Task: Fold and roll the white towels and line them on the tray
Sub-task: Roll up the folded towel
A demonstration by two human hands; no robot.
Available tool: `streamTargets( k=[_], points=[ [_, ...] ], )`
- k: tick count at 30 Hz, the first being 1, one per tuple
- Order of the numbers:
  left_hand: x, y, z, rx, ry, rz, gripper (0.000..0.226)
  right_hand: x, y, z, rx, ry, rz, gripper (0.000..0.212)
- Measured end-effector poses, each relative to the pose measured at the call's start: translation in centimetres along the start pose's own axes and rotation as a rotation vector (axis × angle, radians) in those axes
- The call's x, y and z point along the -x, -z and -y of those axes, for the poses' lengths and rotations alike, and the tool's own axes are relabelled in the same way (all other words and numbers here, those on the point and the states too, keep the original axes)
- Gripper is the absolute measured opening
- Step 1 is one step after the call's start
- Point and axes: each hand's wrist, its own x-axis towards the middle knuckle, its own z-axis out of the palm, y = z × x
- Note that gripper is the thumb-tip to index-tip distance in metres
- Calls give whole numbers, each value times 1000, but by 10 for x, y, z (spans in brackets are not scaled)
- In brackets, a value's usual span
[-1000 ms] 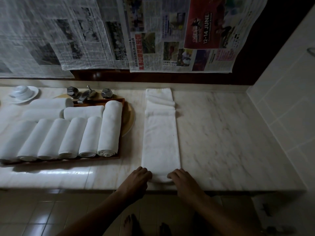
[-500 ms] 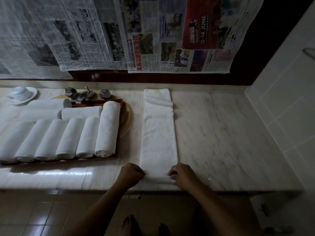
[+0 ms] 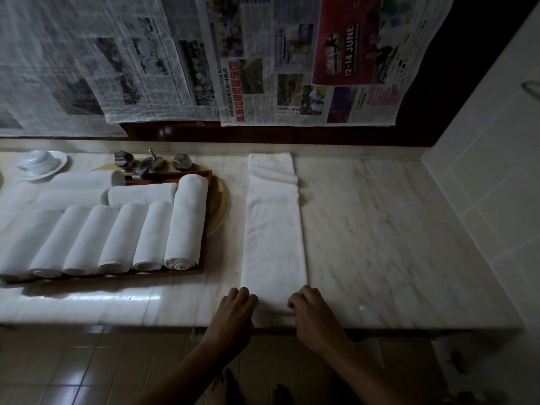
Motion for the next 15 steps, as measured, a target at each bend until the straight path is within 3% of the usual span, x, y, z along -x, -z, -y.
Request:
streamTargets(
  k=[4, 12, 15],
  points=[
    [-4, 3, 3, -11, -12, 11, 48, 0, 3, -3, 41, 74, -11, 36],
    [-11, 8, 11, -46, -28, -10, 40, -5, 8, -8, 129, 127, 7, 50],
    [-9, 14, 13, 85, 37, -31, 31, -5, 10, -14, 68, 80, 37, 46]
  ],
)
